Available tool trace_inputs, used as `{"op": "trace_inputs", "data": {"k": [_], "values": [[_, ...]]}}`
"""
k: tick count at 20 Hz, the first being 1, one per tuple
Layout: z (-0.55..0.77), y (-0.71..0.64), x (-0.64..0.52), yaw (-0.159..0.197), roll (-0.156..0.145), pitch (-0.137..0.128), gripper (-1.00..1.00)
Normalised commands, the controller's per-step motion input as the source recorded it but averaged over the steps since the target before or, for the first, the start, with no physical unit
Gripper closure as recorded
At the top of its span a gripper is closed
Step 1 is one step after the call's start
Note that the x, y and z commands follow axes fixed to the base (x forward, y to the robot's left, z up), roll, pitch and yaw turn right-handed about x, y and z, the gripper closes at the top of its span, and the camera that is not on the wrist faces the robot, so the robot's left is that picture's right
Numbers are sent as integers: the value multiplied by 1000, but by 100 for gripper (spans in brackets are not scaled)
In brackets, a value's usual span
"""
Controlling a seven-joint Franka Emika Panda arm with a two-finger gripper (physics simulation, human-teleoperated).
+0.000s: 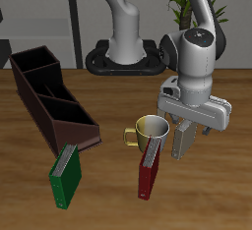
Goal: Place the left yellow book into the right desk caddy's front compartment
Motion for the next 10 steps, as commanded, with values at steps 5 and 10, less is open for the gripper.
{"op": "trace_inputs", "data": {"k": [5, 10], "values": [[-77, 4, 14, -6, -4, 12, -100], [-126, -74, 34, -12, -19, 29, -100]]}}
